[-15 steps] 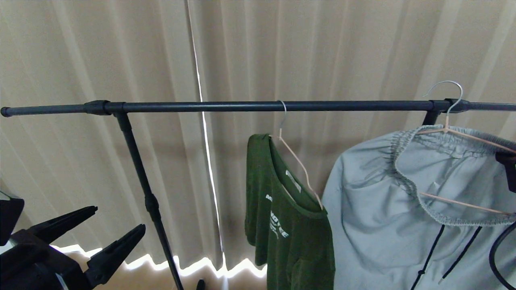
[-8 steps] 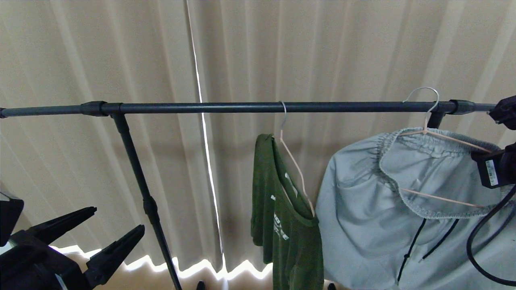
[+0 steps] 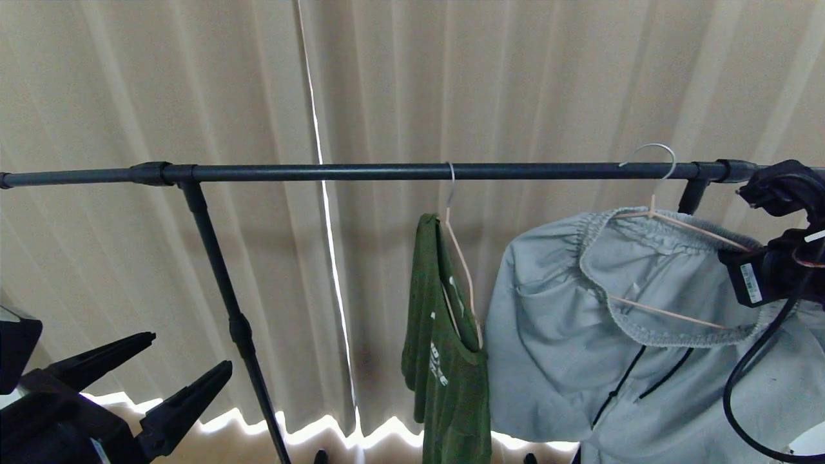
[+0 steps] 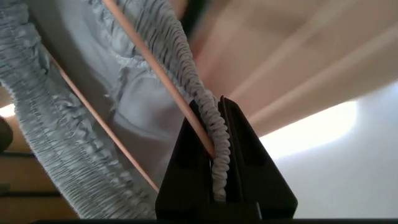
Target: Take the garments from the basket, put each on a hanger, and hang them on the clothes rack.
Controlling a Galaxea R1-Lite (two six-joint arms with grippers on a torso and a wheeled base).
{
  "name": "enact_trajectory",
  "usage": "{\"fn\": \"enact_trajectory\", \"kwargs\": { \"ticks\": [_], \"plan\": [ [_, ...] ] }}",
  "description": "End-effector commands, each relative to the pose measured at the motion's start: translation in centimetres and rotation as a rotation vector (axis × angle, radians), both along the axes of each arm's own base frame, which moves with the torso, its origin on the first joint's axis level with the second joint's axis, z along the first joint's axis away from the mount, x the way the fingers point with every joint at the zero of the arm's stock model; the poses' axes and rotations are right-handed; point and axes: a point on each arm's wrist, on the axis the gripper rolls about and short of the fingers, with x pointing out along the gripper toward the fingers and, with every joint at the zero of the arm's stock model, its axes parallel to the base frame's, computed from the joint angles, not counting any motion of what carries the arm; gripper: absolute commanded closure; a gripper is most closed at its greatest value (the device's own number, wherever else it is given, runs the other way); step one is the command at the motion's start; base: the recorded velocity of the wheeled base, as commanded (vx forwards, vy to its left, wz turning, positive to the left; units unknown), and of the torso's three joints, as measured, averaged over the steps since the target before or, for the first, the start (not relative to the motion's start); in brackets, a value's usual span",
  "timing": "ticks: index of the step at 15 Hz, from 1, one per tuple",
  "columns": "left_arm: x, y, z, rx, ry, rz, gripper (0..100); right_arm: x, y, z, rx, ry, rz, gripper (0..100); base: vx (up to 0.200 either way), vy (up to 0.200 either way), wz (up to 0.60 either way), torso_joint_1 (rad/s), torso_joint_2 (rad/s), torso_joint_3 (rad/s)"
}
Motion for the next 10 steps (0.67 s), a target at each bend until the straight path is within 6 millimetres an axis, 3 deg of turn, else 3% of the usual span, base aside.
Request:
{"fn": "enact_trajectory", "kwargs": {
  "ticks": [1, 5, 10],
  "plan": [
    [0.0, 0.0, 0.0, 0.000, 0.001, 0.000, 0, 0.4, 0.8, -0.4, -0.003, 0.016, 0.033, 100, 0.000, 0.000, 0.00, 0.000, 0.00, 0.000],
    [0.2, 0.4, 0.0, 0.003, 0.000, 0.039, 0, 2.0, 2.1, -0.5, -0.022, -0.029, 0.034, 100, 0.000, 0.000, 0.00, 0.000, 0.00, 0.000],
    [0.2, 0.4, 0.0, 0.004, 0.002, 0.039, 0, 2.6, 2.1, -0.3, -0.010, -0.055, 0.004, 100, 0.000, 0.000, 0.00, 0.000, 0.00, 0.000]
  ]
}}
